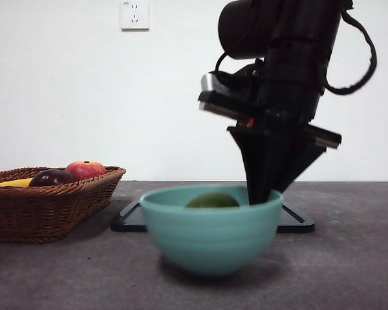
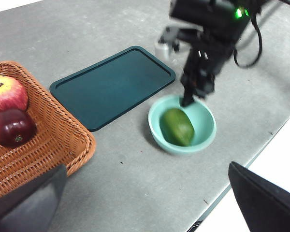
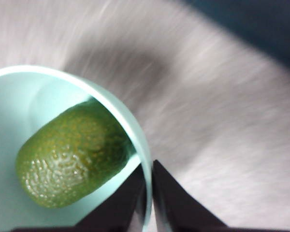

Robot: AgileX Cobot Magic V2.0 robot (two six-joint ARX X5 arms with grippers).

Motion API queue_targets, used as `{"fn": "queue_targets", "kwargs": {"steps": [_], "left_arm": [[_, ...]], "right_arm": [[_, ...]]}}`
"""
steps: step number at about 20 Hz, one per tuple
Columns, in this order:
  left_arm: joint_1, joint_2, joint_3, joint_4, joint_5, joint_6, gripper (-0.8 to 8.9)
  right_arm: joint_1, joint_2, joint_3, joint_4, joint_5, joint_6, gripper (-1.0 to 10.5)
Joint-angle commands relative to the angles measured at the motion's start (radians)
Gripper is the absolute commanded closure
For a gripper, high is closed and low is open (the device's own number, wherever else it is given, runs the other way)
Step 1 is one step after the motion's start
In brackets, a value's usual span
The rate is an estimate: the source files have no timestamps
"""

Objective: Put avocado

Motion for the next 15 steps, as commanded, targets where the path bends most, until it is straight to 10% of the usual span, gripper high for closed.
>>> {"fn": "queue_targets", "kwargs": {"steps": [1,15], "left_arm": [[-0.008,0.002,0.011,0.010,-0.003,0.011,1.92],[-0.008,0.002,0.011,0.011,-0.003,0.011,1.92]], "right_arm": [[-0.028,0.054,0.097,-0.045,0.003,0.002,9.4],[-0.196,0.466,0.640,-0.116,0.018,-0.058,9.4]]}}
